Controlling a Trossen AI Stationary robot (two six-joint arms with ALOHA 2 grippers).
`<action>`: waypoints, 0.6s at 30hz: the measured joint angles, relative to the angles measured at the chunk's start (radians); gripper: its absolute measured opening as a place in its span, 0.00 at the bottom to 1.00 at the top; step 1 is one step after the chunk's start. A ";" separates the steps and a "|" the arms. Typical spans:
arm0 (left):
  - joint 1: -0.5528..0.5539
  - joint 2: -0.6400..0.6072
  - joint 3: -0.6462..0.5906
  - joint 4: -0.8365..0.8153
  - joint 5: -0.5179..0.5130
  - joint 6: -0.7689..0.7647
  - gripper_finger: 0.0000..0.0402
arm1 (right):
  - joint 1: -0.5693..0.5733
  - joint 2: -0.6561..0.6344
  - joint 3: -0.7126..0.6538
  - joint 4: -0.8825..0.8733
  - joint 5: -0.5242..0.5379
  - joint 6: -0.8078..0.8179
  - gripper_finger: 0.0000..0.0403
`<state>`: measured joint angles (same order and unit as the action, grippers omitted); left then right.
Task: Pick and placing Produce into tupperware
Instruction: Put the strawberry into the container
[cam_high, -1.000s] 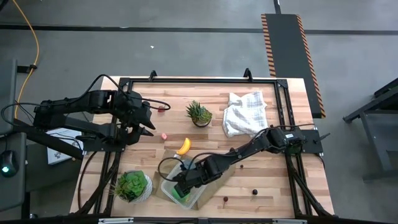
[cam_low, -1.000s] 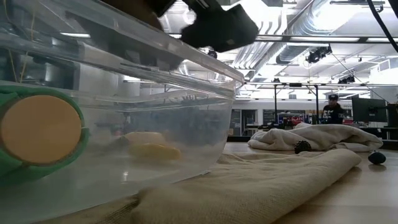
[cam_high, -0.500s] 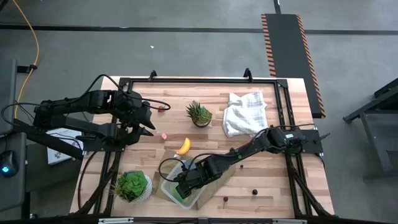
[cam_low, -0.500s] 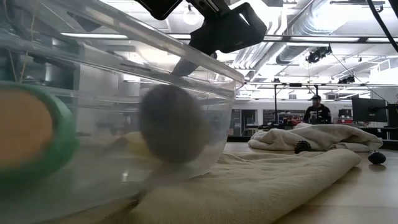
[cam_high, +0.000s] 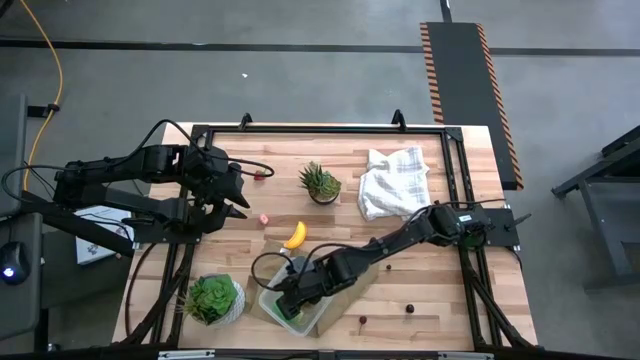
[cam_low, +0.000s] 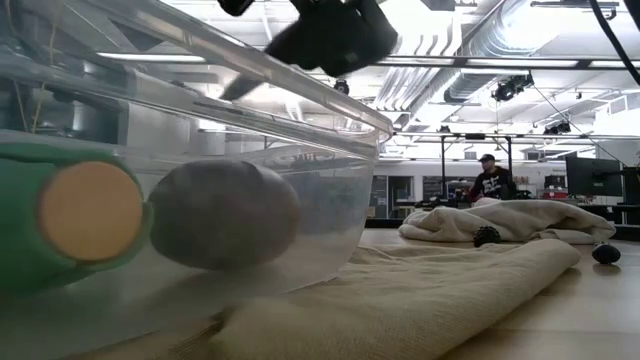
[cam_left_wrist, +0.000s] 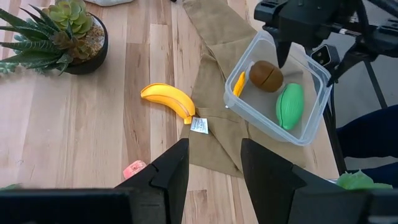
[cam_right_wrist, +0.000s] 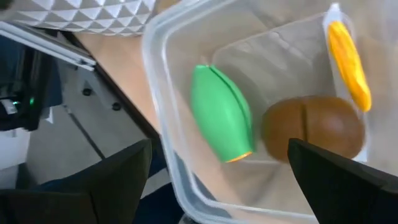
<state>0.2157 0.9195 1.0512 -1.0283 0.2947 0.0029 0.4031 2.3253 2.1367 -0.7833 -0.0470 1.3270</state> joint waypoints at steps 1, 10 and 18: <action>0.000 0.000 0.000 0.000 0.000 0.000 0.33 | -0.002 0.000 0.010 -0.005 -0.004 -0.004 0.91; 0.000 0.000 0.000 -0.001 0.000 0.000 0.33 | -0.025 -0.001 0.176 -0.233 0.059 -0.086 0.91; 0.000 0.000 0.000 -0.029 -0.012 0.019 0.33 | -0.023 -0.083 0.187 -0.505 0.136 -0.046 0.90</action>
<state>0.2157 0.9199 1.0512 -1.0576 0.2829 0.0223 0.3801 2.2424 2.3238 -1.2888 0.0895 1.2813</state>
